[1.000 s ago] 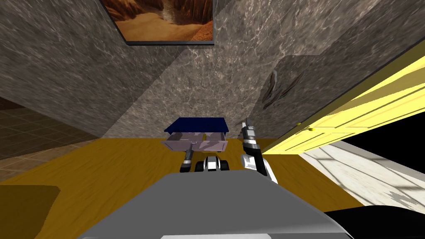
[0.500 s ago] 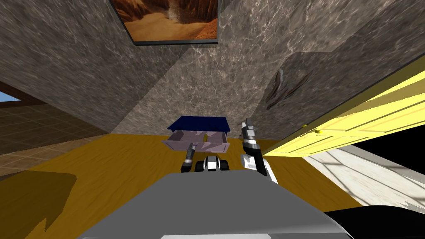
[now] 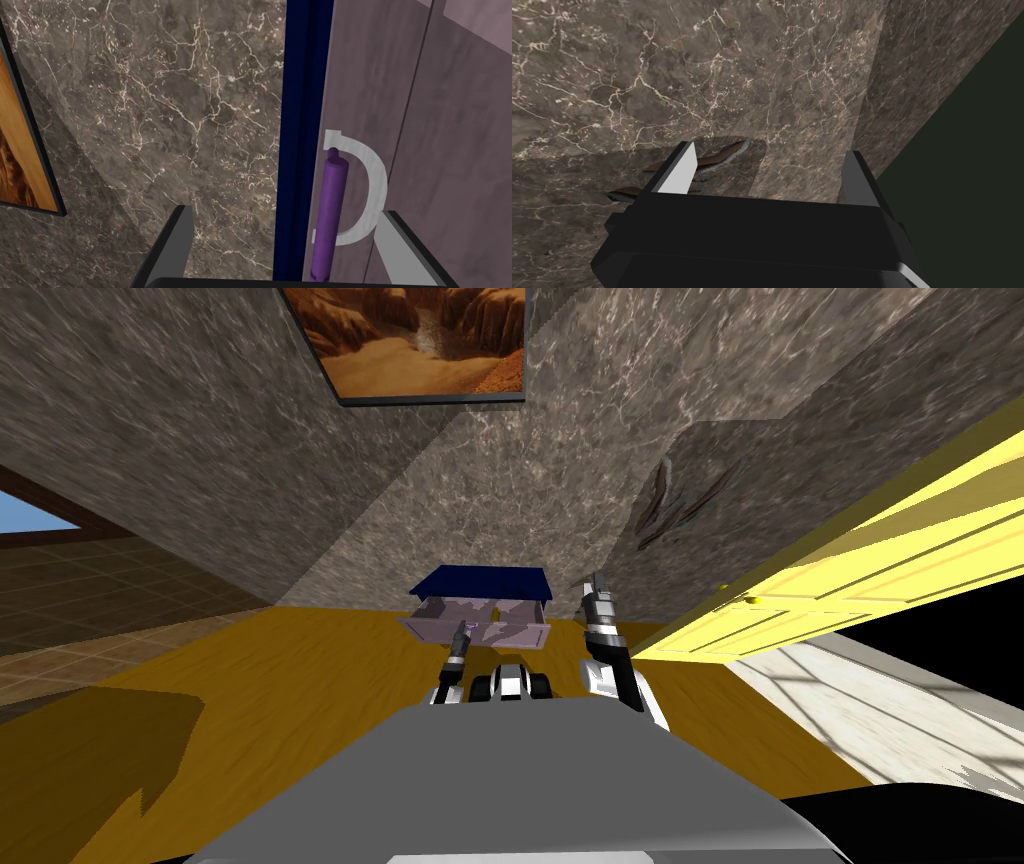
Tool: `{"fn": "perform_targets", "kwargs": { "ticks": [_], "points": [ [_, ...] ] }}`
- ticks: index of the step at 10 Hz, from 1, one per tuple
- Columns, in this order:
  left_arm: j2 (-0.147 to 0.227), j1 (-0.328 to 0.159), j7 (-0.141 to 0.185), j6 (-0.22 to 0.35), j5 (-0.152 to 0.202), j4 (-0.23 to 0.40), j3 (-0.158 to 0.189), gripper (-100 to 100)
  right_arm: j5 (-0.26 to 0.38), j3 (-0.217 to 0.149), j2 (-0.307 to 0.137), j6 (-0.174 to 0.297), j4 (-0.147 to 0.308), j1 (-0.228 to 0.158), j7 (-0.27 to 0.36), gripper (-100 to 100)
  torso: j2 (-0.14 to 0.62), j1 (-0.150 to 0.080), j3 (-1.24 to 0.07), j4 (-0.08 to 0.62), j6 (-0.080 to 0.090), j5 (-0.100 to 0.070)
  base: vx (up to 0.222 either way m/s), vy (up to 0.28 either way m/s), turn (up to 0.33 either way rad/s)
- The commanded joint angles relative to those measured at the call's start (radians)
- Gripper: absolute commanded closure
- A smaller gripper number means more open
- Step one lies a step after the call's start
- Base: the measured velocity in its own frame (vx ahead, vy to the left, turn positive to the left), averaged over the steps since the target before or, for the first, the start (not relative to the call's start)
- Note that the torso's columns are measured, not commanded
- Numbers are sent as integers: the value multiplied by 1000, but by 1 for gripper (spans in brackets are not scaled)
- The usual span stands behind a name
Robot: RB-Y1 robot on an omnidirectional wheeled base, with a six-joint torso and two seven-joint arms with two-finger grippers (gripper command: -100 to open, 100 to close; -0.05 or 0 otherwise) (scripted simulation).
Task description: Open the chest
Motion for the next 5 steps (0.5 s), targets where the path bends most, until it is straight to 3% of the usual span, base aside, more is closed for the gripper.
{"fn": "perform_targets", "kwargs": {
  "ticks": [1, 5],
  "points": [
    [7, -40, 6, 63, 6, -19, -2, -100, 0, 0, 0, 0, 0, 0, 0, 0, -2, 1, -1, 0, 0, 0, -68, -4, 16],
    [19, -97, 19, 164, 15, -66, -8, -100, 0, 0, 0, 0, 0, 0, 0, 0, -2, 1, -1, 0, 0, 0, -80, -6, 15]
  ]
}}
